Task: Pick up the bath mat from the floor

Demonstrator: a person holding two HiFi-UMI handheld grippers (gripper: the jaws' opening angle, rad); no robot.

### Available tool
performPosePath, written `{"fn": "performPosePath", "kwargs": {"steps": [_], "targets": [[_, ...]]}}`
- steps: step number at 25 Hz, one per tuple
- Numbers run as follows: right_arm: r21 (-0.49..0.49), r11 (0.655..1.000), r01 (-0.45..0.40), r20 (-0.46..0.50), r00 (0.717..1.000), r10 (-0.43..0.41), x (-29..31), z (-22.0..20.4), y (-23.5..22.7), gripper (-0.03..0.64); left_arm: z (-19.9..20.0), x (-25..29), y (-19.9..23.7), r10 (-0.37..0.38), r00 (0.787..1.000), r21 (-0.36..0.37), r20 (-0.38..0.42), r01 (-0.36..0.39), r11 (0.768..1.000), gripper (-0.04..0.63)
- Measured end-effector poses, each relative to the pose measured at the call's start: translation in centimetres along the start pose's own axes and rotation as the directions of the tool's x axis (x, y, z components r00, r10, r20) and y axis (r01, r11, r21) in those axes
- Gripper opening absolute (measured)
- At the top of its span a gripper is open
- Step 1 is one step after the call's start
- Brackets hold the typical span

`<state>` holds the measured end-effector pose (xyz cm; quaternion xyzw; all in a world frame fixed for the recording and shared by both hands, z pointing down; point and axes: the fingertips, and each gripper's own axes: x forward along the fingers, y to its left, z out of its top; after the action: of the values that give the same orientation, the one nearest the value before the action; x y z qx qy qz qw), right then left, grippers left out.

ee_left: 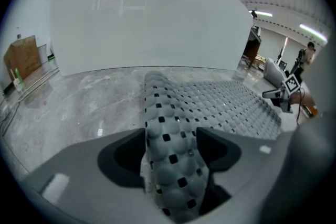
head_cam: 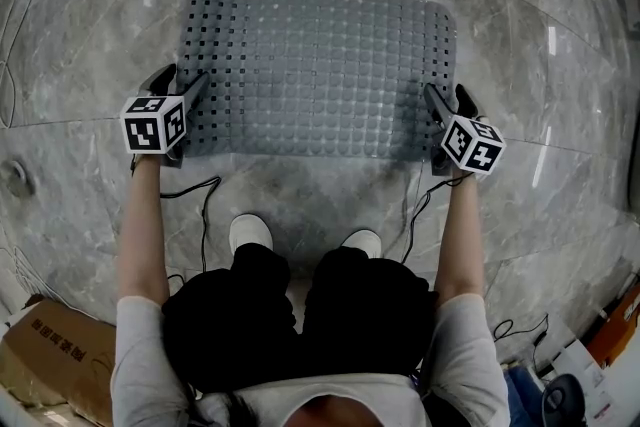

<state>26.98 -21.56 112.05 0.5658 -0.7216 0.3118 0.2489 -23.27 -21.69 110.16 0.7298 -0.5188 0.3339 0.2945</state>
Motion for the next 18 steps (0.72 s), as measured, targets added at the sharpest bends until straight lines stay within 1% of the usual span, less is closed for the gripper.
{"fn": "performPosePath", "kwargs": {"steps": [4, 11, 18], "targets": [[0.006, 1.0, -0.001, -0.025, 1.0, 0.002, 0.7, -0.6, -0.1, 0.347, -0.2, 0.5, 0.2, 0.002, 1.0, -0.013, -0.005, -0.002, 1.0, 0.31], [0.012, 1.0, 0.011, -0.064, 0.998, -0.01, 1.5, -1.7, -1.0, 0.351, -0.6, 1.2, 0.5, 0.007, 1.0, 0.002, -0.024, -0.007, 1.0, 0.321], [0.029, 0.999, 0.02, -0.066, 0.998, -0.018, 2.0, -1.9, -1.4, 0.349, -0.9, 1.9, 0.4, -0.011, 0.999, -0.03, -0.036, 0.01, 0.999, 0.325]]}}
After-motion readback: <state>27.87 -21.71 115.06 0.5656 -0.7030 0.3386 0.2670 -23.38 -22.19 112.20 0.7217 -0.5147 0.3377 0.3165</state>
